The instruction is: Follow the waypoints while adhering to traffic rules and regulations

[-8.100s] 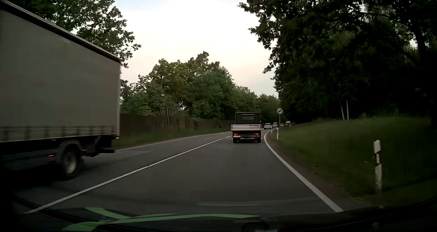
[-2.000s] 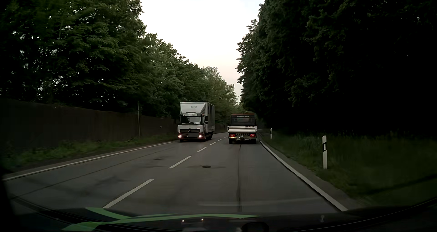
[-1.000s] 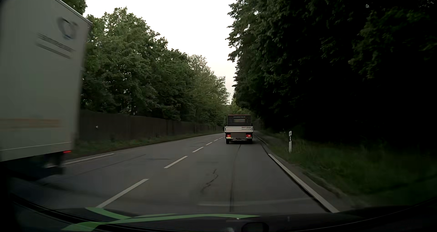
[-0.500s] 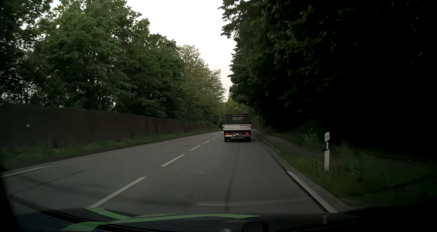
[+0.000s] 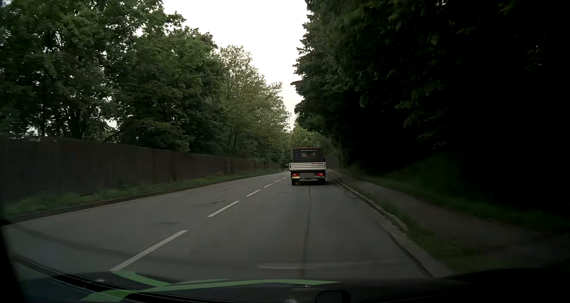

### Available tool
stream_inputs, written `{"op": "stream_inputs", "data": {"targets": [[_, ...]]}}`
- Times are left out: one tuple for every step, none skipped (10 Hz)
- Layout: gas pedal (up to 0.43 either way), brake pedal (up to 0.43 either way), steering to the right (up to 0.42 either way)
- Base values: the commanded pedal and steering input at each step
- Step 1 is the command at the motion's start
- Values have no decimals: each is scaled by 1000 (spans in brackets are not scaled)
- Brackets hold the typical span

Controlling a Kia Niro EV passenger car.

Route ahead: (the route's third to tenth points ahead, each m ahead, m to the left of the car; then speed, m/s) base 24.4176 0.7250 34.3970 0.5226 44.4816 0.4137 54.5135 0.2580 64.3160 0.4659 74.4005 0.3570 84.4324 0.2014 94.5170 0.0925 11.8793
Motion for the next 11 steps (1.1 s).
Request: {"op": "stream_inputs", "data": {"targets": [[87,0,0],[87,0,0],[87,0,0],[87,0,-1],[87,0,-1],[87,0,-1],[87,0,0],[87,0,1],[87,0,2],[87,0,1],[87,0,2]]}}
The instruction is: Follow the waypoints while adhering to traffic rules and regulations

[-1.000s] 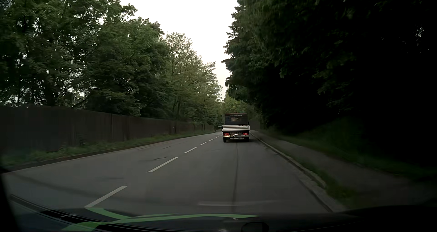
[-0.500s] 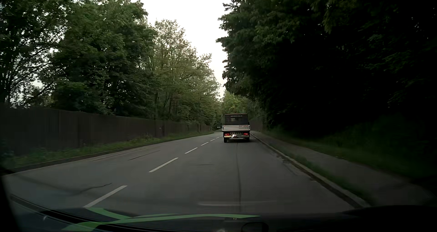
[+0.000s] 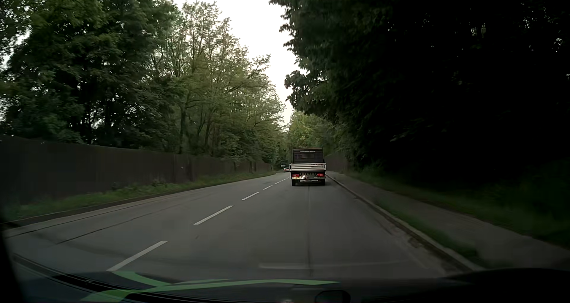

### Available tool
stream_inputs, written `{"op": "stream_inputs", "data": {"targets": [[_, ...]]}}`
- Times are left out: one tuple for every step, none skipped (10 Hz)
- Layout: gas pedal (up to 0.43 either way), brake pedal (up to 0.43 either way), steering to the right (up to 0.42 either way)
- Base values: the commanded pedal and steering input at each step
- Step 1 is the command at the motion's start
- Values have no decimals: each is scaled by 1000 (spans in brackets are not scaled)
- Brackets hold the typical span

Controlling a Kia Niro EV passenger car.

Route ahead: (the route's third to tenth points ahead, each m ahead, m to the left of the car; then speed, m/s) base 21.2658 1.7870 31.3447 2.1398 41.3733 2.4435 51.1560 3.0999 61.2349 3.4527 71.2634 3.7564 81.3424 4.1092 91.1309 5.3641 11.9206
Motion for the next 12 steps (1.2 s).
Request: {"op": "stream_inputs", "data": {"targets": [[87,0,2],[87,0,2],[87,0,2],[87,0,2],[87,0,2],[87,0,1],[87,0,0],[87,0,-2],[87,0,-4],[87,0,-6],[87,0,-7],[87,0,-8]]}}
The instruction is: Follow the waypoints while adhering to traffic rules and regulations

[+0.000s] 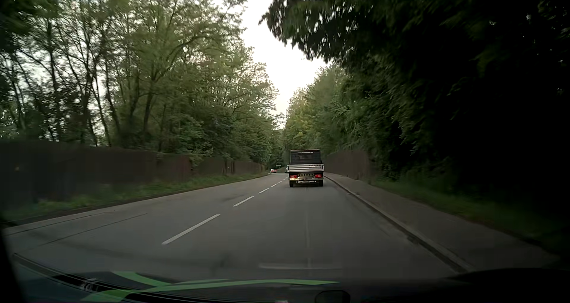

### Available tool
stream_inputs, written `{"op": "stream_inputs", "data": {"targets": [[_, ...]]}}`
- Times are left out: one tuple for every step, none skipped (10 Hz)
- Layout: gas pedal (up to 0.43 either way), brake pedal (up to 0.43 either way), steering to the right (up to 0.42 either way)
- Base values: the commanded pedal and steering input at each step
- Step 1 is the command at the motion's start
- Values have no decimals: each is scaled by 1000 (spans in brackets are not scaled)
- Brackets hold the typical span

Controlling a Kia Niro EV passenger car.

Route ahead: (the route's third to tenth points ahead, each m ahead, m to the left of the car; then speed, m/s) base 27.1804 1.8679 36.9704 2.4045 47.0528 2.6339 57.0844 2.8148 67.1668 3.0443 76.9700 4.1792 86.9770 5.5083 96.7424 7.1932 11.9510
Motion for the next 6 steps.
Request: {"op": "stream_inputs", "data": {"targets": [[87,0,-8],[87,0,-8],[87,0,-8],[87,0,-7],[87,0,-6],[87,0,-4]]}}
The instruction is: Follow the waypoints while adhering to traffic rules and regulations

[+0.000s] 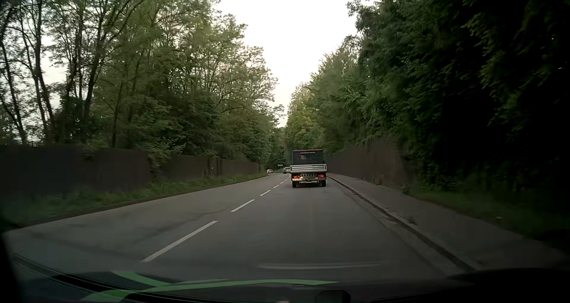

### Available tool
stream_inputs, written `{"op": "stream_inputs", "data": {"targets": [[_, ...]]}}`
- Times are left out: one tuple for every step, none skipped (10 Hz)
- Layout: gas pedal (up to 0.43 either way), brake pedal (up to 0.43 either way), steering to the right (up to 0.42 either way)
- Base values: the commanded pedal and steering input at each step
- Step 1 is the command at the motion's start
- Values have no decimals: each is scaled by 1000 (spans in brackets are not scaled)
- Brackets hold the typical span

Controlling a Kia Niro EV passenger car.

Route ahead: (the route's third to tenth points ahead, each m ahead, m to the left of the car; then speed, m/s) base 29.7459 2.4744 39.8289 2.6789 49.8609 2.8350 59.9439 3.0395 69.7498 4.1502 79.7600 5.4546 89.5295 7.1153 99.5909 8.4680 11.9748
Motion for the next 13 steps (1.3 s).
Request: {"op": "stream_inputs", "data": {"targets": [[87,0,-3],[87,0,-3],[87,0,-3],[87,0,-1],[87,0,-1],[87,0,-1],[87,0,-1],[87,0,-1],[87,0,-1],[87,0,-1],[87,0,-1],[87,0,-1],[87,0,-1]]}}
